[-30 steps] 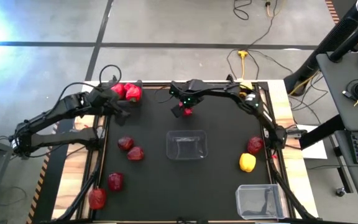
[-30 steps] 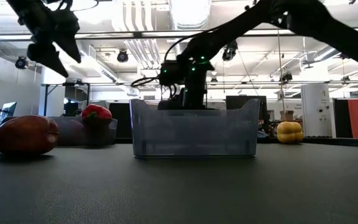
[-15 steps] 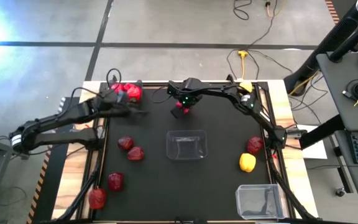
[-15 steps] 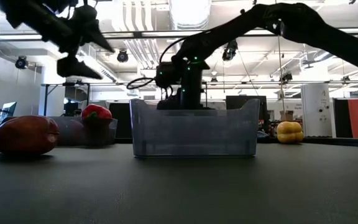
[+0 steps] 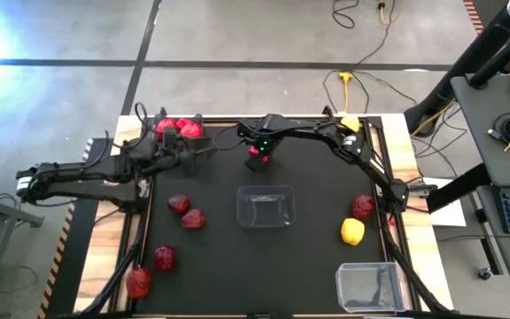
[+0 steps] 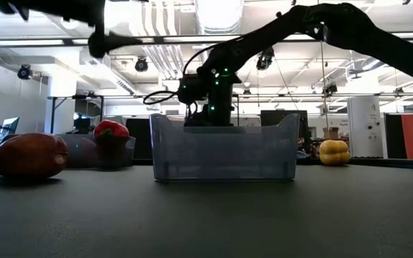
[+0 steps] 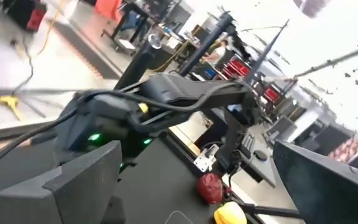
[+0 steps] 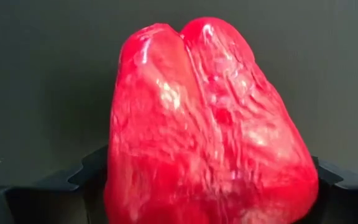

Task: Sort produce into baskets
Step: Put the red bell pepper into the top black bin

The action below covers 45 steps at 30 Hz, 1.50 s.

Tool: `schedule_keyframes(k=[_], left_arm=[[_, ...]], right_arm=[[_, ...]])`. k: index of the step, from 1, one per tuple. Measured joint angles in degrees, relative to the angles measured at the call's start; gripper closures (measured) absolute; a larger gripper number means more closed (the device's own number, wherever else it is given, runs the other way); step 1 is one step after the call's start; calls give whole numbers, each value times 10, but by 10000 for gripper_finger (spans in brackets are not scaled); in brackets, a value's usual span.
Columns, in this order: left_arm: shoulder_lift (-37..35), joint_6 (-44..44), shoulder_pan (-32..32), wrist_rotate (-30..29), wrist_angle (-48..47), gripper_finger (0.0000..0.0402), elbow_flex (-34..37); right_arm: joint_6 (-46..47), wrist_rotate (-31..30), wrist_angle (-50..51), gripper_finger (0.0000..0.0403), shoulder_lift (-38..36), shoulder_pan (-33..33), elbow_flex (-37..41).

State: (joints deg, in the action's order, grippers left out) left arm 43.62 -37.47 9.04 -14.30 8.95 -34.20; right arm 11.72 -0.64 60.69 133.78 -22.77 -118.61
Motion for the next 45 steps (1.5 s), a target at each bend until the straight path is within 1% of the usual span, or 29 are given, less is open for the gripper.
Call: schedule_keyframes(k=[4, 8, 13, 16, 17, 20, 25, 28, 34, 37, 40, 45], left_arm=[[4, 37, -36, -32, -29, 2, -18], [11, 36, -40, -34, -47, 2, -15], [35, 35, -40, 16, -58, 2, -13], [56, 30, -40, 80, -56, 2, -15], [65, 29, -40, 93, -57, 2, -17], [76, 16, -37, 108, -57, 2, -17], [54, 33, -25, 108, -69, 3, -18], [28, 46, -21, 106, -102, 6, -18], [-20, 61, -20, 106, -172, 8, -18], [-33, 88, -20, 103, -176, 8, -18], [-32, 89, -12, 89, -189, 8, -18], [9, 97, 18, 88, -191, 8, -17]], right_arm=[[-32, -13, 3, 88, 0, 0, -5], [-41, -63, -1, 97, 0, 1, -7], [-43, -68, -15, 101, 0, 1, -7], [-42, -67, -30, 93, 1, 2, -3], [-43, -67, -32, 89, 1, 2, -2], [-42, -67, -43, 80, 1, 4, 2], [-32, -28, -47, 70, 1, 5, 10], [-7, -13, -46, 56, 1, 5, 15], [39, -4, -48, 11, 2, 7, 9], [57, -4, -47, 5, 2, 8, -3], [73, -4, -35, 5, 2, 9, -25], [94, -6, -15, 3, -3, 9, -71]])
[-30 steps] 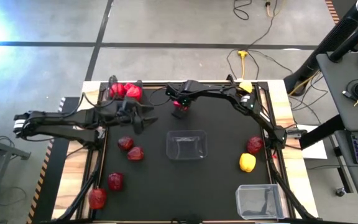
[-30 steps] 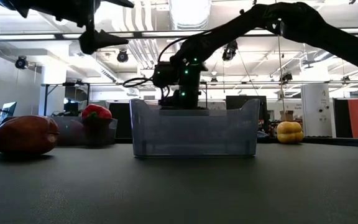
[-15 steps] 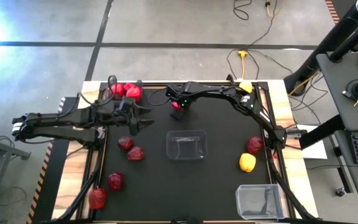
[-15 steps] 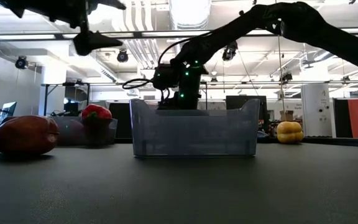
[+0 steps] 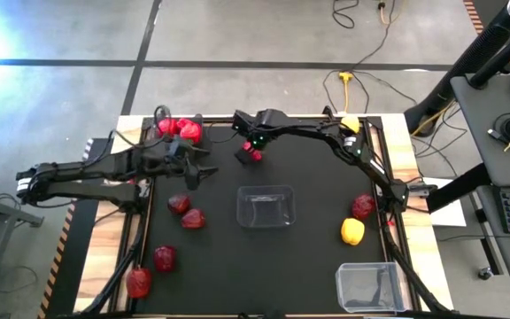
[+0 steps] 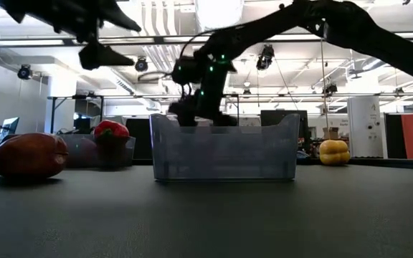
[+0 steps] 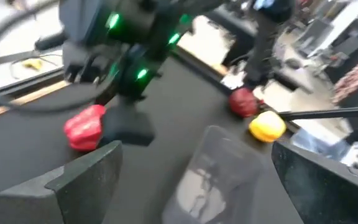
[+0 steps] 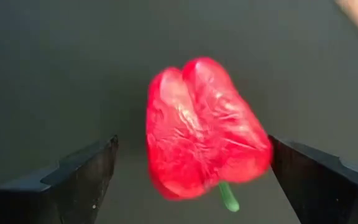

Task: Sort produce into baskets
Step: Put the red bell pepper into the top black bin

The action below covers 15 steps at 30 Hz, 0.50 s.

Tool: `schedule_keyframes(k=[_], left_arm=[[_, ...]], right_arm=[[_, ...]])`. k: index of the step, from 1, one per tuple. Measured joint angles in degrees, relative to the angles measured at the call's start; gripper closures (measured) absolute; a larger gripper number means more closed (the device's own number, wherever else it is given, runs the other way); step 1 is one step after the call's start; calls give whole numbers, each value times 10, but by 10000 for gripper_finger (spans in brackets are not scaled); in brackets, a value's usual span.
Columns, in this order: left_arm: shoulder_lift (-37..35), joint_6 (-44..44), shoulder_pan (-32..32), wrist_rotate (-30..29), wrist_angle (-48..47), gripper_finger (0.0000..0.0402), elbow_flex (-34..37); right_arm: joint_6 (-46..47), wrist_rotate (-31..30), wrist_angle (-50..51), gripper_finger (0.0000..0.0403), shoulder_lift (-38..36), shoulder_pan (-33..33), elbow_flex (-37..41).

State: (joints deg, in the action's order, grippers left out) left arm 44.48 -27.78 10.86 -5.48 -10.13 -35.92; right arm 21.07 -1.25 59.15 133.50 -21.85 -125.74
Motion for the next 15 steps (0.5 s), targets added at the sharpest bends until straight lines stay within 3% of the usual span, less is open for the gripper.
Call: schedule_keyframes(k=[5, 11, 15], left_arm=[[53, 13, 39, -22, 24, 8, -1], [143, 59, 83, 9, 20, 8, -31], [197, 134, 117, 96, -52, 8, -104]], right_arm=[[-17, -2, 59, 3, -1, 0, -58], [-46, -4, 129, 3, -18, -5, -88], [-76, -80, 216, 3, -53, -7, -88]])
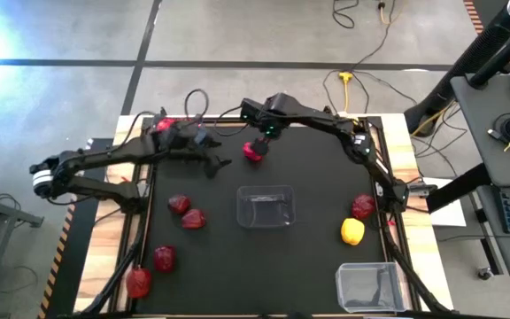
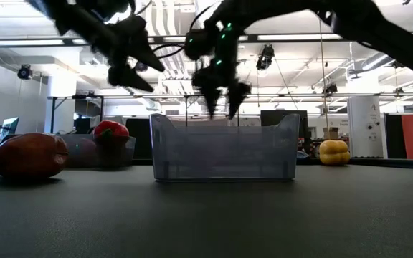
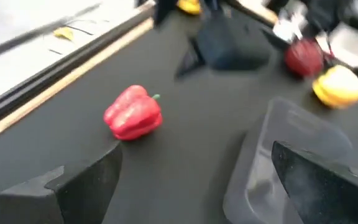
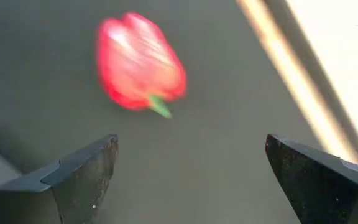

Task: Sort produce into baskets
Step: Put the red bell pepper into the top black bin

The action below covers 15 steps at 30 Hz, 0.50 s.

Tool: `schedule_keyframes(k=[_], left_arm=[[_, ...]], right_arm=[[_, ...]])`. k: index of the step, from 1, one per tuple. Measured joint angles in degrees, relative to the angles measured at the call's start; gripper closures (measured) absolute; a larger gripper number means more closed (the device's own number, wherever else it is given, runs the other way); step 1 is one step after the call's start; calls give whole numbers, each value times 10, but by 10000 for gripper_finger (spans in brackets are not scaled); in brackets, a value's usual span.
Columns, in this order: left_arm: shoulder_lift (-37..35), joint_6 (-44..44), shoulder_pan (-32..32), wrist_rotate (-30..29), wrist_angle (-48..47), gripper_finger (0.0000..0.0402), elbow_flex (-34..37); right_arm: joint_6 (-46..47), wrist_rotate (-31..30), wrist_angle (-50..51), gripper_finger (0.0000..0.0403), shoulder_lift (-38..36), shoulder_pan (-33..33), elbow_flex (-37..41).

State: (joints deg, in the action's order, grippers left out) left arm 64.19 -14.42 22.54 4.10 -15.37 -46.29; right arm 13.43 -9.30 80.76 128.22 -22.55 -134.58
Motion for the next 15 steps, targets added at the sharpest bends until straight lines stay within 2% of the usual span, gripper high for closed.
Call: schedule_keyframes(k=[4, 8, 15], left_arm=[[56, 131, 23, 0, -107, 12, -100], [126, 257, 44, -13, -195, 20, -190], [240, 341, 79, -17, -290, 42, -289]], right_arm=[[-25, -98, 76, 3, -40, 0, 0], [-6, -102, 91, 3, -90, 0, 1], [80, -103, 92, 3, -187, 24, 12]])
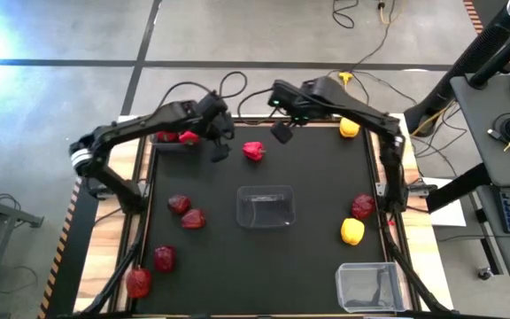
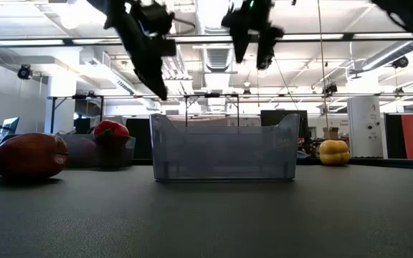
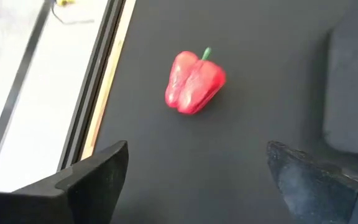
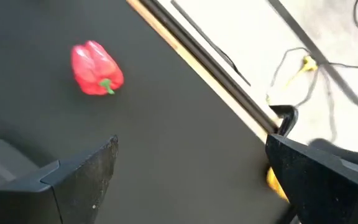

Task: Sort produce into baskets
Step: Put the red bell pepper into the top black bin

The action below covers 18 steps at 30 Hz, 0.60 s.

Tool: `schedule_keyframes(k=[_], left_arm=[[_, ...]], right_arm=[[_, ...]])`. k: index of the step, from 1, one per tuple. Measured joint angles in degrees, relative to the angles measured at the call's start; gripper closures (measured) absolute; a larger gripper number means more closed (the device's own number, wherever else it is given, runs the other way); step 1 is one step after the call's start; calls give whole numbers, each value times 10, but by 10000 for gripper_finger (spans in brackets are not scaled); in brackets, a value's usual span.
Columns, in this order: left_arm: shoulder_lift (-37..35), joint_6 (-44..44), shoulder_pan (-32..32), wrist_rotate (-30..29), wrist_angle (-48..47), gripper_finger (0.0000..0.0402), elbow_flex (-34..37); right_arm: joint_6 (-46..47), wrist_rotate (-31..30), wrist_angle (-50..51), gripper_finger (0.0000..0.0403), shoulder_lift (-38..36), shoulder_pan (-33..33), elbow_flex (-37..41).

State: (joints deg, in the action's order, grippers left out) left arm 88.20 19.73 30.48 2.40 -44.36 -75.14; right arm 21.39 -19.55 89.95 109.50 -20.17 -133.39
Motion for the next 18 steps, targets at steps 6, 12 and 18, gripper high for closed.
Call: schedule_keyframes(k=[6, 12, 18], left_arm=[[74, 48, 20, -4, 0, 56, -21], [118, 137, 22, 22, 36, 69, -18], [155, 175, 24, 28, 86, 72, -19]], right_arm=[[125, -4, 0, 3, -82, 37, 58], [230, -62, 1, 3, -161, 84, 163], [327, -91, -1, 3, -212, 108, 280]])
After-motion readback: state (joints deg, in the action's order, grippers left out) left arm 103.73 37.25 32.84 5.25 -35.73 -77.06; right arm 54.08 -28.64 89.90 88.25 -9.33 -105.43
